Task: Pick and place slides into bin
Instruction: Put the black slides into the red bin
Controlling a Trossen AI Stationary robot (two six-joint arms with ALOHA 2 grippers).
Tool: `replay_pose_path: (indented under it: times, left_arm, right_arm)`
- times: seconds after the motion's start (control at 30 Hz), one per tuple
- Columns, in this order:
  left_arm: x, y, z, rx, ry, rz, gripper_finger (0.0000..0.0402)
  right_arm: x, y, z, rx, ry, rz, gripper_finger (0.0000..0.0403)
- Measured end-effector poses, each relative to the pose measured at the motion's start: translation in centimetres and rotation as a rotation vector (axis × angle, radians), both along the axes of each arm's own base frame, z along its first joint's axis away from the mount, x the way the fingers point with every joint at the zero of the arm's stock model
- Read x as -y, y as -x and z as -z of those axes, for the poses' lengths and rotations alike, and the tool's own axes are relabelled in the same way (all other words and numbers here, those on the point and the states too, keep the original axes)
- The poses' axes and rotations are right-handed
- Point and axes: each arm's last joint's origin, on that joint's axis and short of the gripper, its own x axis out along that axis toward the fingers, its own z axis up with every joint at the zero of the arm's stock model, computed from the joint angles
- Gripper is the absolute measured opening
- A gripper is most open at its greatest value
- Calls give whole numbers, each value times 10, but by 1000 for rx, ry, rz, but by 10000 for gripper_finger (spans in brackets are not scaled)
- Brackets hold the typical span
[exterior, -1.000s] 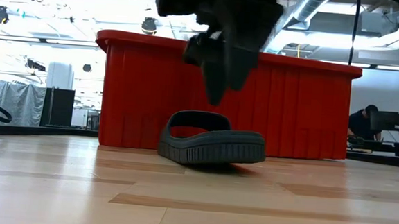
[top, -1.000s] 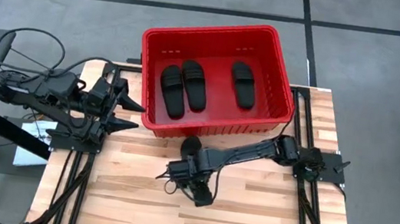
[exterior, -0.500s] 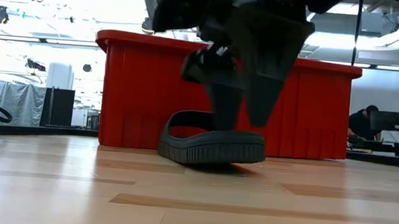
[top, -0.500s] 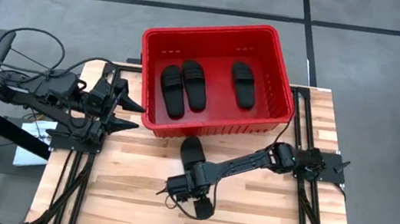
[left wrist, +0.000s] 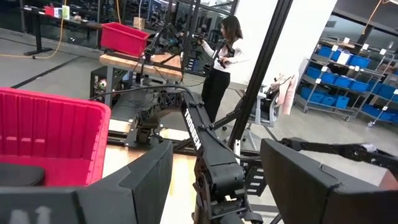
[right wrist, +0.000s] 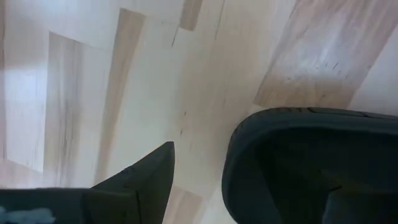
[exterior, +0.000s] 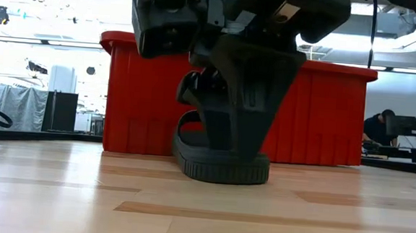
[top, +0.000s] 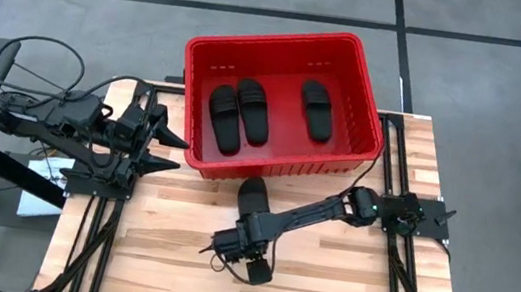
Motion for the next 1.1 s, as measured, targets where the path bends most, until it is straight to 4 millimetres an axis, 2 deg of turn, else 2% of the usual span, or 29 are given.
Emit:
replay_pose_path:
  times: [0.13,0.3,0.4,0.5,0.63,0.7,1.1]
  left_arm:
    - [0,0,0,-1,11,1,234]
    - [0,0,0,-2,11,3,234]
    - [0,0,0,-2,11,3,234]
    - [0,0,0,-2,11,2,234]
    - [0,0,0,-2,11,2,234]
    - [0,0,0,-2,11,2,234]
    - [0,0,6,-59,4,1,234]
  right_arm:
    - [3,-3,10,-14,4,10,230]
    - [8,-6,11,0,11,58,228]
    - [13,-8,12,1,29,108,211]
    - [17,-8,13,-7,32,123,164]
    - [19,-9,15,-8,46,139,48]
    - [19,-9,15,-11,43,151,19]
    - [17,-7,14,-33,26,164,3]
